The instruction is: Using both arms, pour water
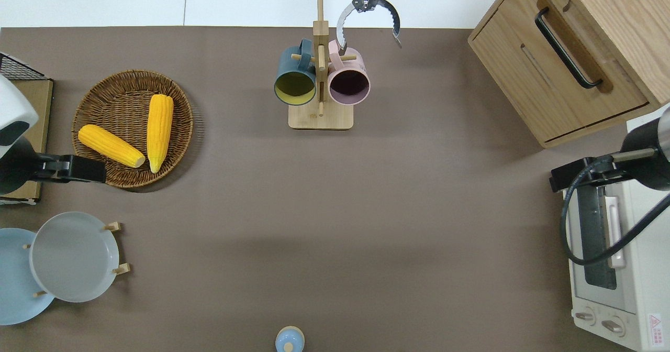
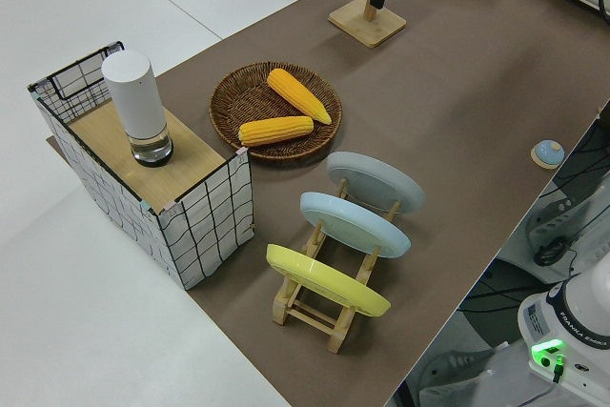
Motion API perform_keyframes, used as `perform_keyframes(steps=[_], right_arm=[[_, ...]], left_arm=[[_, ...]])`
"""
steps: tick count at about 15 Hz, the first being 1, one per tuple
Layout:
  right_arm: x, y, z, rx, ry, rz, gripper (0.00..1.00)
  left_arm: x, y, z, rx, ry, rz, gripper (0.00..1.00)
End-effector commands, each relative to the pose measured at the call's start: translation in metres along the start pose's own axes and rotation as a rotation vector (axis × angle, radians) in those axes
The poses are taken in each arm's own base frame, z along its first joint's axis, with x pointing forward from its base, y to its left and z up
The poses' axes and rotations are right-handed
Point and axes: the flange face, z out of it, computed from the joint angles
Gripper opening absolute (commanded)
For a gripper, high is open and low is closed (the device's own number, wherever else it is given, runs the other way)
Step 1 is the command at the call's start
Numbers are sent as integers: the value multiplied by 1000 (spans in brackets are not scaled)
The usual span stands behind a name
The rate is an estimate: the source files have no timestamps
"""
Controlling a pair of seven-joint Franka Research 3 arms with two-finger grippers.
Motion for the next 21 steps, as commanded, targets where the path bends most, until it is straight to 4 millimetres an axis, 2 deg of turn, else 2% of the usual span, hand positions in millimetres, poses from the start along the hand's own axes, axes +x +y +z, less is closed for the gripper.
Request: perform_keyframes(steps=[1, 12, 15, 18, 19, 21], right_arm=[[9, 1, -6, 26, 95, -2, 994], [11, -15, -8, 41, 114, -39, 994], [14, -17, -4, 40, 114, -45, 994], [24, -34, 14, 52, 104, -66, 994], [30, -45, 26, 53, 104, -83, 994], [50, -68, 60, 60, 87, -110, 994]], left_arm=[[-1, 0, 1, 8, -7, -4, 1000], [-2, -1, 0, 8, -5, -6, 1000], [-2, -8, 0, 18, -5, -14, 1000], [-1, -38, 3, 12, 0, -20, 1000], [-1, -61, 8, 7, -9, -14, 998], [-2, -111, 4, 11, 21, -29, 998]])
